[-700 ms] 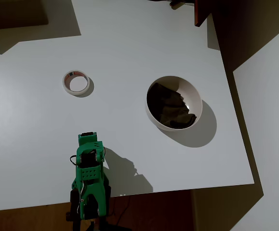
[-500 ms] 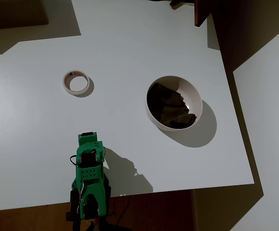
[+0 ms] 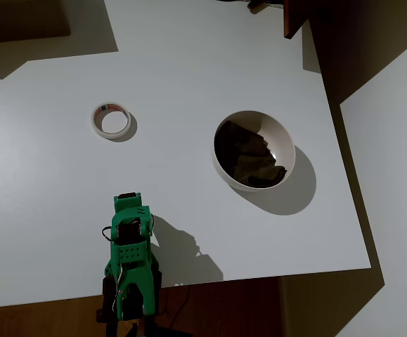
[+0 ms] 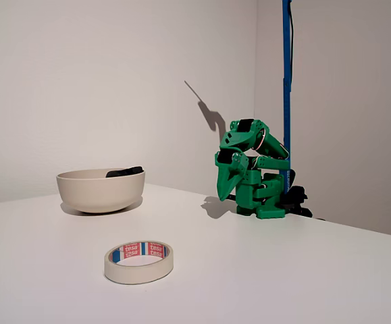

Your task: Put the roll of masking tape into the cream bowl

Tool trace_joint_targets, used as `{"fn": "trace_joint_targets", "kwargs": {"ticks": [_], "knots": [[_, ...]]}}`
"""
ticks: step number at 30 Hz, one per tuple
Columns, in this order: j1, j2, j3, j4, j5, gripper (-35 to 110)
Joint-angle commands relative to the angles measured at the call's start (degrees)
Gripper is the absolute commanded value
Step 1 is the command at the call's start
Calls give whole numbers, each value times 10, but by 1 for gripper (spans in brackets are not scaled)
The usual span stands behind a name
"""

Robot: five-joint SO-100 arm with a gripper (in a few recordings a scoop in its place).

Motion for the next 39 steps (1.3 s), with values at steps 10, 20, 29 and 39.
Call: {"fn": "trace_joint_targets", "kwargs": {"ticks": [10,20,29,39], "knots": [[2,6,-8,-4,7,-8],[-6,-171,-197,-9,48,-8],[-32,-282,-415,30,61,-8],[-14,-551,-725,82,59,-8]]}}
